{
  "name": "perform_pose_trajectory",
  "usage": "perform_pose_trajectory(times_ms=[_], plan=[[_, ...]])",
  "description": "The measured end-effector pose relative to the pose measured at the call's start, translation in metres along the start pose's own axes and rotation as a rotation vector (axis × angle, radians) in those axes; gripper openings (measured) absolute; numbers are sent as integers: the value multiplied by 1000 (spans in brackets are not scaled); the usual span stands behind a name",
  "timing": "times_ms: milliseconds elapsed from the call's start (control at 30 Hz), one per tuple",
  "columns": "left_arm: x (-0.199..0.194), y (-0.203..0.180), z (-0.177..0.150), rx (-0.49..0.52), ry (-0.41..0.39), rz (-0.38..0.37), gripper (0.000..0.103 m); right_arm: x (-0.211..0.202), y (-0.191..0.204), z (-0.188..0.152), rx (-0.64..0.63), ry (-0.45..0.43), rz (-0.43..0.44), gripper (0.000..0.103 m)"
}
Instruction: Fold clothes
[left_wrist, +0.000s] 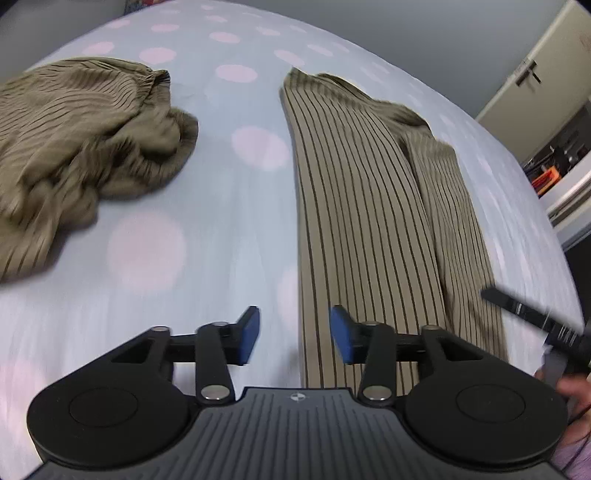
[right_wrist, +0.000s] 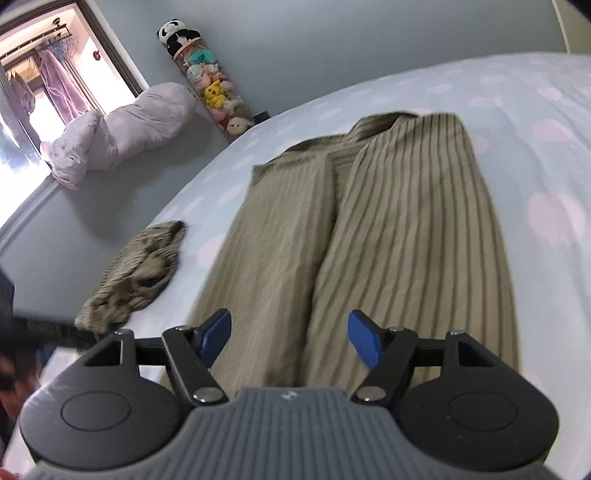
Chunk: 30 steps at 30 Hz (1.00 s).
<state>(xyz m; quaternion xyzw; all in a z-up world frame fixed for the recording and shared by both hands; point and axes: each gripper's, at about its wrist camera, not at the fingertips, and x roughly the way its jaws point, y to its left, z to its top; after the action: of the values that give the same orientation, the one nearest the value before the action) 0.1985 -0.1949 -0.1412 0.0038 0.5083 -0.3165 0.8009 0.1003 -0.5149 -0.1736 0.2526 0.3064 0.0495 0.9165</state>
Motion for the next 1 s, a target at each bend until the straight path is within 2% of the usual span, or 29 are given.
perform_pose_trajectory(times_ms=[233,333,433,500,633,700,867,900,933,967,1000], plan=[[-9,-27,-70,46,32,47,43,-47,29,-71,112,106,-30,72],[-3,-37,-89,88,50,78,41,-59,36,-89,121,165,-43,72],[1,-36,-97,90,20,52,8,-70,40,-101,130,191,-46,72],[-3,-31,-100,60,0,26,0,-76,41,-108,132,202,-38,72],[-18,-19,-101,26,-43,29,0,-85,47,-116,113,198,-20,72],[-22,-8,-102,-7,-47,24,0,-83,48,-119,121,232,-1,72],[-15,5,-105,-94,-2,-26,2,-73,54,-127,108,317,10,71],[-15,5,-106,-112,7,-34,3,-72,54,-128,108,327,12,67],[-16,6,-107,-130,28,-51,10,-71,54,-130,113,339,14,61],[-17,6,-109,-147,51,-70,23,-70,53,-132,122,354,13,59],[-19,6,-112,-162,77,-85,30,-69,52,-133,130,368,6,54]])
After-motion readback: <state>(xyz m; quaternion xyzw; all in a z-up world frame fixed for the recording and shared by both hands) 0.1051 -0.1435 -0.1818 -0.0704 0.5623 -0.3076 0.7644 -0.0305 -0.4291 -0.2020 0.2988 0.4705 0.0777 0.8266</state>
